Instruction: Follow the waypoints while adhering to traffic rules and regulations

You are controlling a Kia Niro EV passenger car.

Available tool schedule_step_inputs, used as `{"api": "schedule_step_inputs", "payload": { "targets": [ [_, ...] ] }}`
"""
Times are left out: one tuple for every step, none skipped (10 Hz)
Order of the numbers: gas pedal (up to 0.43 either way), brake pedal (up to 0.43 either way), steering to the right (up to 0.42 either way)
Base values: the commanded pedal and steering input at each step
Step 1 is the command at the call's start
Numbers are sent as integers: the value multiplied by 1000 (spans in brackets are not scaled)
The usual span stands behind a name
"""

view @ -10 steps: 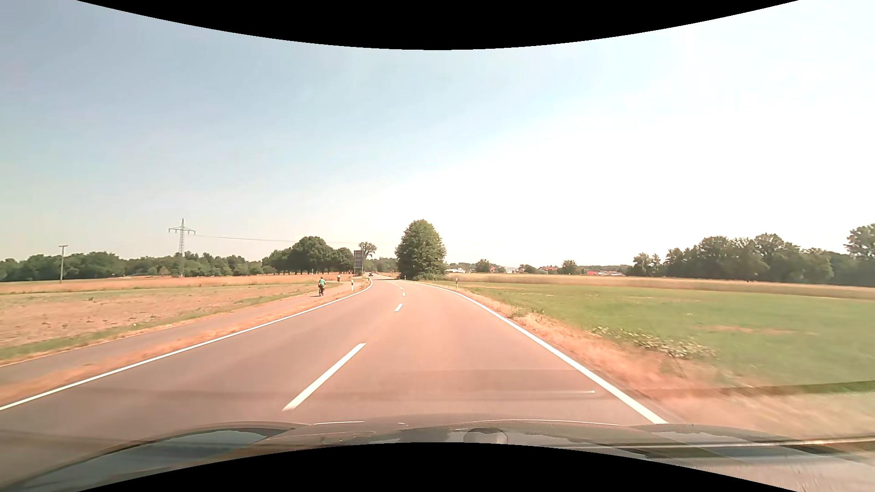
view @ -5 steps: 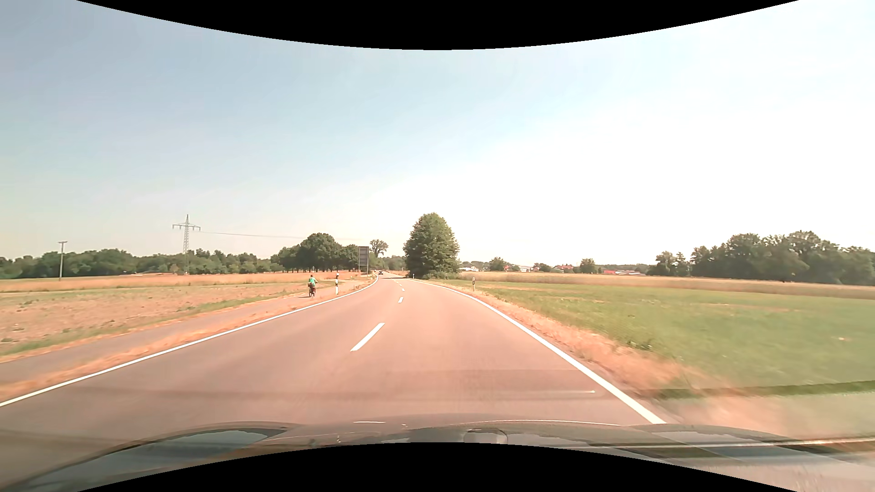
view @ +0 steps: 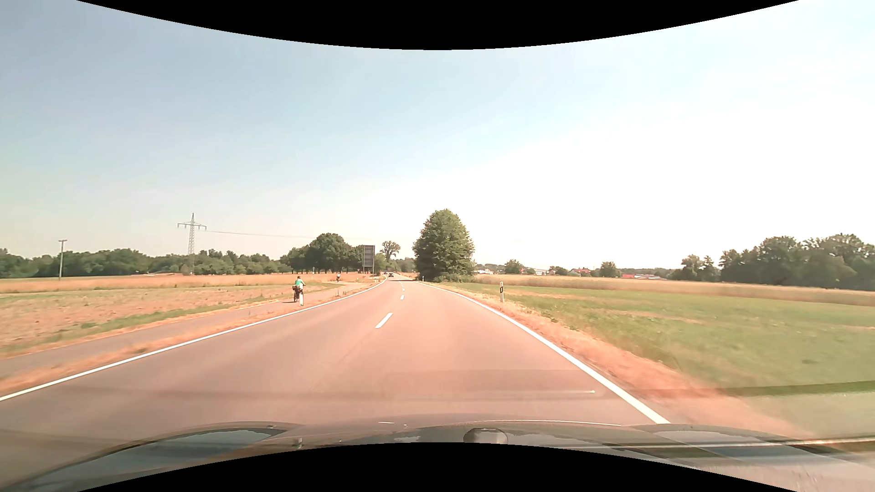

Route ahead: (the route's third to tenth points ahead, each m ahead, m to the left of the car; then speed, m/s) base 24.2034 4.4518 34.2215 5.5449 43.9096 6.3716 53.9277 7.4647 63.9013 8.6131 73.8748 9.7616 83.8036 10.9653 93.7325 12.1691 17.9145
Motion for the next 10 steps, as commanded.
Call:
{"api": "schedule_step_inputs", "payload": {
  "targets": [
    [150,0,-21],
    [150,0,-21],
    [150,0,-21],
    [150,0,-21],
    [150,0,-21],
    [150,0,-21],
    [150,0,-21],
    [150,0,-21],
    [150,0,-21],
    [150,0,-21]
  ]
}}
